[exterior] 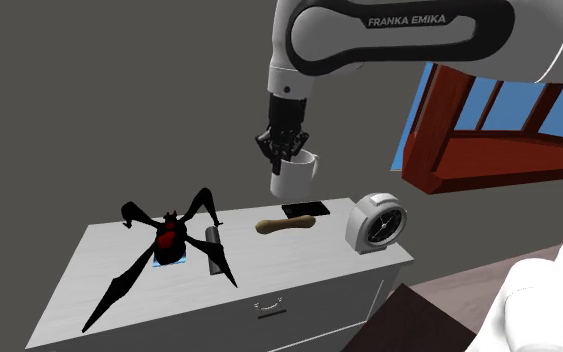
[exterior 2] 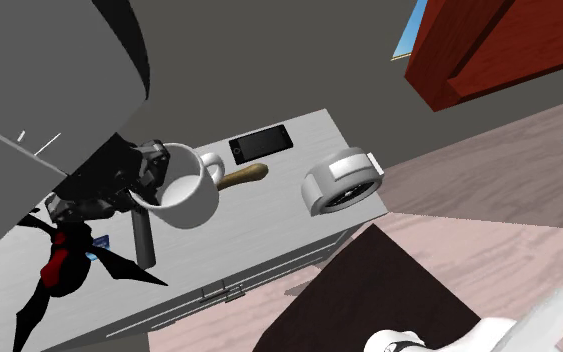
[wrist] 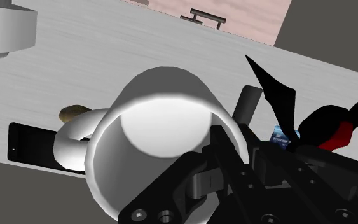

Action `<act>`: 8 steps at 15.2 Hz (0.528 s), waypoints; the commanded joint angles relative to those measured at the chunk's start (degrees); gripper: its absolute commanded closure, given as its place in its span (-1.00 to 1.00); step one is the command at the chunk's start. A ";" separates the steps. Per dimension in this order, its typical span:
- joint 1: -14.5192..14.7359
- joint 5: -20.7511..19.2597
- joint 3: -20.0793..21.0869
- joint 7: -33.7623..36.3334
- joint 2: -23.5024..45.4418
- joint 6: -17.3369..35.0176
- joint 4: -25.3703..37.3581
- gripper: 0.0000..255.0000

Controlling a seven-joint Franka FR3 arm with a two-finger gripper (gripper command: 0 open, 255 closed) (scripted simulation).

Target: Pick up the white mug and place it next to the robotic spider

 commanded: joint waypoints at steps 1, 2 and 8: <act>1.09 -0.15 1.50 2.72 1.65 -0.26 1.91 1.00; 1.98 -0.37 2.65 4.81 3.10 -0.50 3.58 1.00; 2.01 -0.29 2.64 4.78 2.70 4.19 -1.50 1.00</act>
